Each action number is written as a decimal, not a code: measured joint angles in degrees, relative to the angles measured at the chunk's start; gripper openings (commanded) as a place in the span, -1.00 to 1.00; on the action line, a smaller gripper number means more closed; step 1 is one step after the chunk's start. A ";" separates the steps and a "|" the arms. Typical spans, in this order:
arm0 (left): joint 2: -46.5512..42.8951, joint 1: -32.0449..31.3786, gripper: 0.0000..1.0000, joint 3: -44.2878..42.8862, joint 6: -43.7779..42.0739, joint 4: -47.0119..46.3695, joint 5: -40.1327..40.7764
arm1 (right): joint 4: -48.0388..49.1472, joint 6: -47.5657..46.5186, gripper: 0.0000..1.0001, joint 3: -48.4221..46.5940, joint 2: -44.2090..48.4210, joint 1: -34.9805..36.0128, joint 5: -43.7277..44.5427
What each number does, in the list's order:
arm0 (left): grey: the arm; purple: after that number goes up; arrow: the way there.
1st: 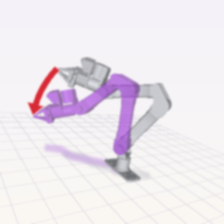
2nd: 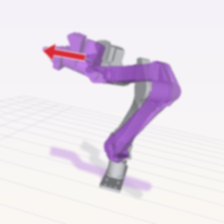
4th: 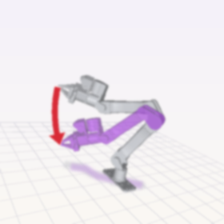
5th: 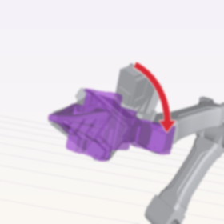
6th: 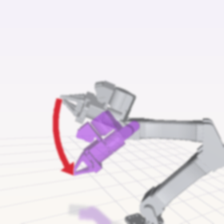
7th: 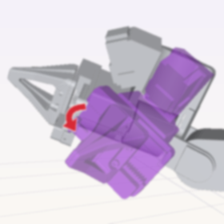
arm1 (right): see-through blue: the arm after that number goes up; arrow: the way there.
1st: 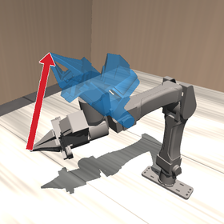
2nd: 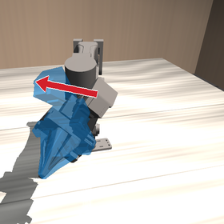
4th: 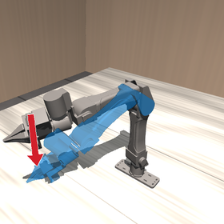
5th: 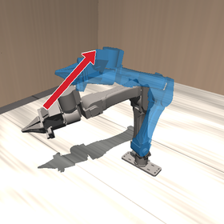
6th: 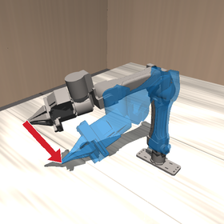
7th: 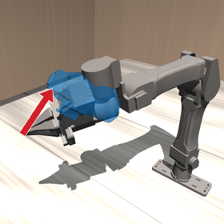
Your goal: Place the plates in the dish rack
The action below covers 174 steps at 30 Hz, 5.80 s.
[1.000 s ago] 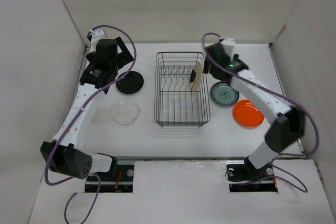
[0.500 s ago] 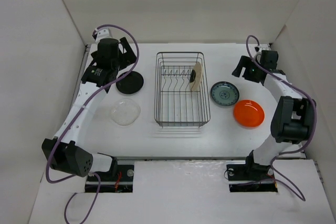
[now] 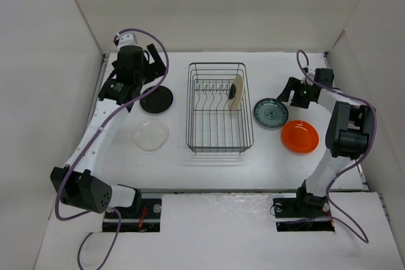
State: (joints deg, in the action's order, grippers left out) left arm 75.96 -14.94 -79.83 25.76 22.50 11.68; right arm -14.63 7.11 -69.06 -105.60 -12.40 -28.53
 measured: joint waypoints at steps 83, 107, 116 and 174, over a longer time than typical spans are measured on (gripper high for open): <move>8.13 3.17 1.00 -7.41 0.39 4.70 1.66 | -46.84 21.97 -1.00 -50.77 3.32 49.51 84.15; 3.76 3.45 1.00 -6.05 8.20 8.57 9.07 | -62.36 31.76 -1.00 -65.11 -14.58 55.47 93.02; 3.76 3.45 1.00 -5.99 8.22 8.63 8.92 | -62.55 31.69 -1.00 -65.11 -16.63 54.73 93.33; 2.60 6.78 1.00 -2.86 8.59 6.69 4.52 | -33.27 15.63 0.51 -21.49 17.25 41.62 68.06</move>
State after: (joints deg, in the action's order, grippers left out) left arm 78.56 -8.16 -82.70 34.35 29.19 16.21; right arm -47.90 22.74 -90.54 -88.36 29.21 39.53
